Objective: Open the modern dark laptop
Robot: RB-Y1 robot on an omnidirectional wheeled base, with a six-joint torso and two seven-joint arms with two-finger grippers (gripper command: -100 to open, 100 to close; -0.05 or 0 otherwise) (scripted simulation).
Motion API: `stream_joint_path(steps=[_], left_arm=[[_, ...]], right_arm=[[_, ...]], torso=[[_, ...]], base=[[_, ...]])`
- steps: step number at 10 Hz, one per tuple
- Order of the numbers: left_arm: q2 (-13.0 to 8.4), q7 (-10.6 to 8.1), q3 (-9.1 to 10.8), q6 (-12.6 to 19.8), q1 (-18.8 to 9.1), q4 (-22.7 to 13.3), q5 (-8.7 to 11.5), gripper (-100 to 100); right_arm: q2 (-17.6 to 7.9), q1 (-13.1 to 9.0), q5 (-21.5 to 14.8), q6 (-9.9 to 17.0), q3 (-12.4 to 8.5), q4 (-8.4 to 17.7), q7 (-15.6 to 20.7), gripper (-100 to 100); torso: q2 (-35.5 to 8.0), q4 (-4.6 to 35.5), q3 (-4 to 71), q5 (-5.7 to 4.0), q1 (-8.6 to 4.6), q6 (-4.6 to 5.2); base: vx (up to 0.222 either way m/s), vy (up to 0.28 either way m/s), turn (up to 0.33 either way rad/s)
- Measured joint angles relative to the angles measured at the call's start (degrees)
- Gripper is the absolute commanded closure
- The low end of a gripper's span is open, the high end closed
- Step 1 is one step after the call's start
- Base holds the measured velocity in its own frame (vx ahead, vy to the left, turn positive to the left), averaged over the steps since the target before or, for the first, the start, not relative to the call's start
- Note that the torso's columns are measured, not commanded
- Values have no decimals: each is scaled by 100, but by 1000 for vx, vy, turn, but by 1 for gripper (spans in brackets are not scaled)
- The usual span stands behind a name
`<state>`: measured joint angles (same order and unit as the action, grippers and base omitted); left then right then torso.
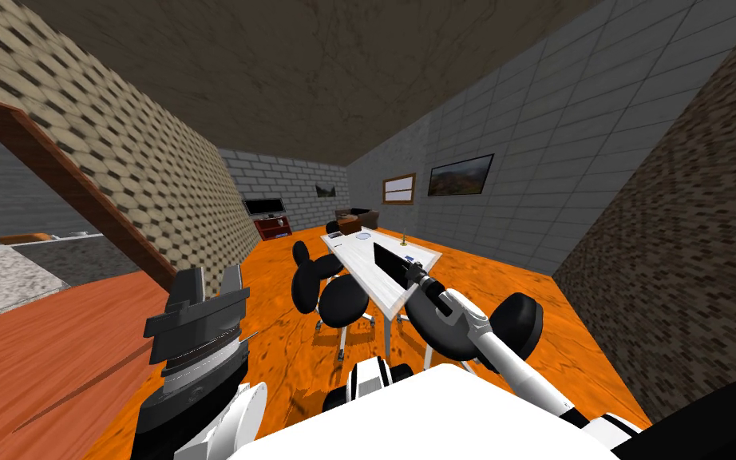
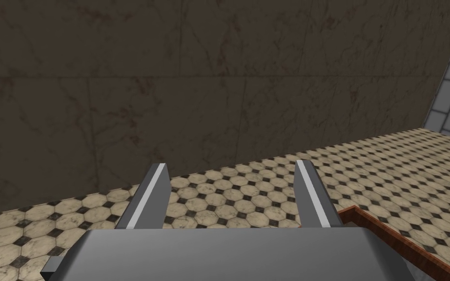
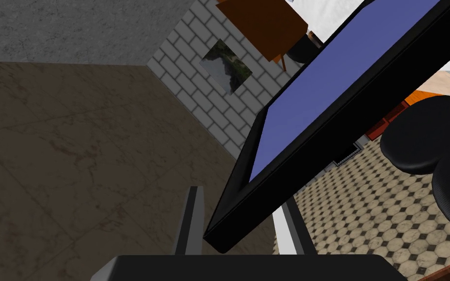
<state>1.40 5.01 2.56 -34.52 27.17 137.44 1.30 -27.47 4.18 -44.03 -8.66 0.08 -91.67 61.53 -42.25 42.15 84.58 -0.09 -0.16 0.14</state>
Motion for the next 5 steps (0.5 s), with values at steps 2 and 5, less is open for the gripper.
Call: stream_joint_path(steps=[2, 5], left_arm=[[0, 0, 0, 0, 0, 0, 0, 0], [0, 0, 0, 0, 0, 0, 0, 0]], right_arm=[[34, 9, -267, -60, -32, -2, -236, 100], [70, 53, -637, -131, -76, -49, -575, 100]], torso=[[5, -2, 3, 0, -2, 1], [6, -5, 3, -3, -3, -4]], base=[[-1, 6, -31], [1, 5, -35]])
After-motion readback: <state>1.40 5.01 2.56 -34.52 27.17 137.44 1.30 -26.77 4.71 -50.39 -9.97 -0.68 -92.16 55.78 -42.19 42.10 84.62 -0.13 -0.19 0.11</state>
